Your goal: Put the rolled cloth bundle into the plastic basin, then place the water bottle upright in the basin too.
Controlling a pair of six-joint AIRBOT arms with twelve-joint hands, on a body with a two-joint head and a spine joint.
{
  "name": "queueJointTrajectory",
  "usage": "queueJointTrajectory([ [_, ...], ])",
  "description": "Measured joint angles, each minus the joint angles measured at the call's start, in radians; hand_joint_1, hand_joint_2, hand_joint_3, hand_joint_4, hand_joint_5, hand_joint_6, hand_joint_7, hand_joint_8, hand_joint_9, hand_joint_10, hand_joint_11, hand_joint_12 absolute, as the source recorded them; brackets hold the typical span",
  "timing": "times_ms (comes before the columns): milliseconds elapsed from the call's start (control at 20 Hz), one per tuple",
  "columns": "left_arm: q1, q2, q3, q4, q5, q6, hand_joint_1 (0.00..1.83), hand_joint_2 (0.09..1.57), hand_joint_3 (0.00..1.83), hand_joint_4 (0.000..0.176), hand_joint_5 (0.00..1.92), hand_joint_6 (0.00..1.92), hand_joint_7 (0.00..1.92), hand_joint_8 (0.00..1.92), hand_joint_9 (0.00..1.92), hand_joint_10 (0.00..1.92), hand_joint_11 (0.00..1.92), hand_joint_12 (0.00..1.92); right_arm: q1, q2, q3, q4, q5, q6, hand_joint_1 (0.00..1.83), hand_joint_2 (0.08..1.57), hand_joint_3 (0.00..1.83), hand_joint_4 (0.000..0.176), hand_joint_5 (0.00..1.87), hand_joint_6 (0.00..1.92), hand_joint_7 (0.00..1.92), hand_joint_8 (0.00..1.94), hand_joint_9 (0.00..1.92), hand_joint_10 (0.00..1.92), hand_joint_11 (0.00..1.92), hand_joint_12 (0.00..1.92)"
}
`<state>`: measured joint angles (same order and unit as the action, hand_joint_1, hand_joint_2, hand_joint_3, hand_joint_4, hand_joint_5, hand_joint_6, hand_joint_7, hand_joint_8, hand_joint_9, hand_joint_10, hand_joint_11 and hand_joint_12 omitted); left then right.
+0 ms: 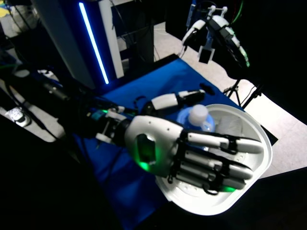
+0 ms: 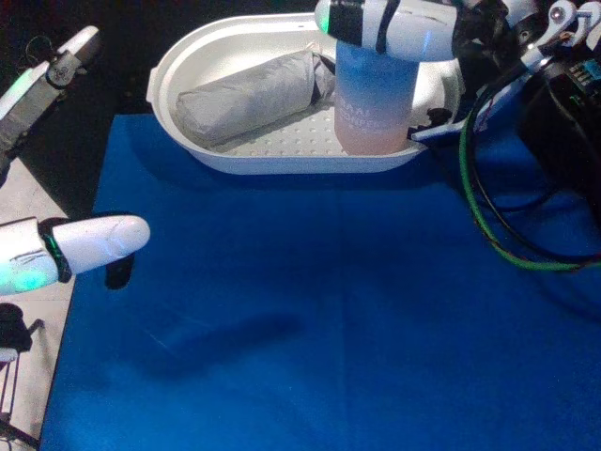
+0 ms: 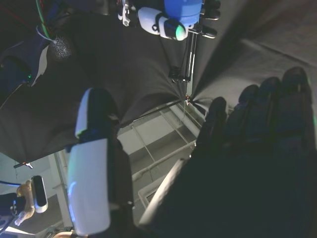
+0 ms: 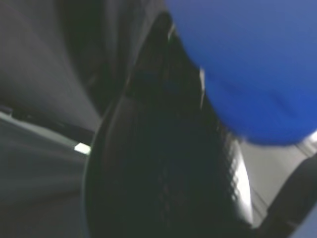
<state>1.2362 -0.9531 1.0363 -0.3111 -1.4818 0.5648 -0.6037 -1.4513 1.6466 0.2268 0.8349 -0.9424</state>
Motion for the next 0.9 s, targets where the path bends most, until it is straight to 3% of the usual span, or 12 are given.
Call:
queueJointTrajectory([
  [250, 0.0, 0.0, -0.003, -0.009, -0.001, 0.0, 0.64, 0.86, 0.0, 0.176, 0.02, 0.0, 0.0, 0.0, 0.0, 0.0, 0.0, 0.0, -0.014, 0.085, -0.074, -0.056, -0.031, -0.013, 0.64, 0.85, 0.0, 0.176, 0.0, 0.0, 0.0, 0.0, 0.0, 0.0, 0.0, 0.0],
  [450, 0.0, 0.011, -0.011, -0.01, -0.002, 0.0, 0.63, 0.86, 0.0, 0.176, 0.02, 0.0, 0.0, 0.0, 0.0, 0.0, 0.0, 0.0, -0.014, 0.192, -0.172, -0.049, 0.003, -0.143, 0.54, 0.82, 0.0, 0.176, 0.0, 0.0, 0.0, 0.0, 0.0, 0.0, 0.0, 0.0],
  [500, 0.0, 0.013, -0.013, -0.014, -0.006, 0.0, 0.63, 0.85, 0.0, 0.176, 0.01, 0.0, 0.0, 0.0, 0.0, 0.0, 0.0, 0.0, -0.014, 0.236, -0.219, -0.048, 0.019, -0.193, 0.61, 0.82, 0.0, 0.176, 0.0, 0.0, 0.0, 0.0, 0.0, 0.0, 0.0, 0.0],
  [650, 0.004, 0.016, -0.018, -0.019, -0.009, 0.002, 0.6, 0.85, 0.0, 0.176, 0.01, 0.0, 0.0, 0.0, 0.0, 0.0, 0.0, 0.0, -0.024, 0.302, -0.29, -0.069, 0.048, -0.211, 0.68, 0.79, 0.0, 0.176, 0.0, 0.0, 0.0, 0.0, 0.0, 0.0, 0.0, 0.0],
  [900, 0.037, 0.049, -0.048, -0.047, -0.032, 0.018, 0.55, 0.88, 0.01, 0.176, 0.0, 0.0, 0.0, 0.0, 0.0, 0.0, 0.0, 0.0, -0.206, 0.476, -0.474, -0.053, 0.175, -0.213, 0.71, 0.76, 0.0, 0.176, 0.0, 0.0, 0.0, 0.0, 0.0, 0.0, 0.0, 0.0],
])
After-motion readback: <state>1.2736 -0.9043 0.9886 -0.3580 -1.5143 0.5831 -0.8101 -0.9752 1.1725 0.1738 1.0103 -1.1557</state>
